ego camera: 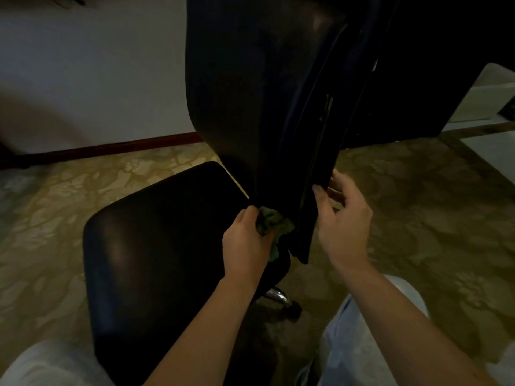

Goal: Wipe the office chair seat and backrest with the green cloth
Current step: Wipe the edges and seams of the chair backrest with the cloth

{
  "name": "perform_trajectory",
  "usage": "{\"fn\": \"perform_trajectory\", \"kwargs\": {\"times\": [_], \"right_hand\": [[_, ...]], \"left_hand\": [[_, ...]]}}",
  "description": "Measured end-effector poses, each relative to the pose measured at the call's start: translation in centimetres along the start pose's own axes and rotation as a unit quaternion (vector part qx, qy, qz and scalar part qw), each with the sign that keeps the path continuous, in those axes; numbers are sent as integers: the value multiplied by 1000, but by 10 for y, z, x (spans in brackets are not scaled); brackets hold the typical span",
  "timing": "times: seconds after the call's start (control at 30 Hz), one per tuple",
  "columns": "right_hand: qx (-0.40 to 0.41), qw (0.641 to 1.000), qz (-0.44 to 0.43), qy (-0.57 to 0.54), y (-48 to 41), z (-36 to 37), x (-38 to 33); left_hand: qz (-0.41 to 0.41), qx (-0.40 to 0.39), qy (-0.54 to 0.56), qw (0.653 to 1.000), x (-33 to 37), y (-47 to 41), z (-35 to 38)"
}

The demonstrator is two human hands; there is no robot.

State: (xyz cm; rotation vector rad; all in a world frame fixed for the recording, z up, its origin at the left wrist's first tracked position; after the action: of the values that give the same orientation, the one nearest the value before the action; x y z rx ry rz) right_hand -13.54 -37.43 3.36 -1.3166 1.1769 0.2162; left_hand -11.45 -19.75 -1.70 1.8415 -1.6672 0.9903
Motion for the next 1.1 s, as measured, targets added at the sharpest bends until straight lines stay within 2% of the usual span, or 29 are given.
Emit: {"fn": "perform_trajectory", "kwargs": {"times": [0.1, 0.23, 0.37, 0.47, 0.8, 0.97, 1.1], "right_hand": [[1, 1000, 5, -3, 0, 2, -1], [-7, 1000, 10, -9, -1, 1, -1], [-2, 1000, 1, 4, 0, -1, -2], [0, 1000, 2, -1, 1, 2, -3], [17, 1000, 6, 9, 4, 3, -5], [11, 1000, 13, 4, 3, 4, -5], [8, 1000, 3, 14, 2, 2, -5]], "left_hand": [[11, -3, -71, 997, -3, 0, 7], [-21, -51, -133, 990, -19, 0, 17], [21, -35, -124, 991, -15, -2, 4], [20, -17, -82, 996, -5, 1, -7], [-55, -6, 15, 998, -15, 8, 23], [-105, 1, 6, 994, -29, 6, 45], [-180, -38, -18, 983, -41, 4, 62]]}}
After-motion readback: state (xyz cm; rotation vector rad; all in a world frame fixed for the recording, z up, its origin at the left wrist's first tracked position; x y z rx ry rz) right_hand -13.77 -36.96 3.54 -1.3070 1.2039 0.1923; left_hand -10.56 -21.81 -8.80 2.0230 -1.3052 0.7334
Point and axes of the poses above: each hand's wrist, its own y-axis away from the middle knuckle, its own z-axis out of the palm, x = y × z, the point moved 4 cm from there along -y, towards the middle knuckle, and after that the axes turned 14 degrees about -z, right-handed, at the moved point
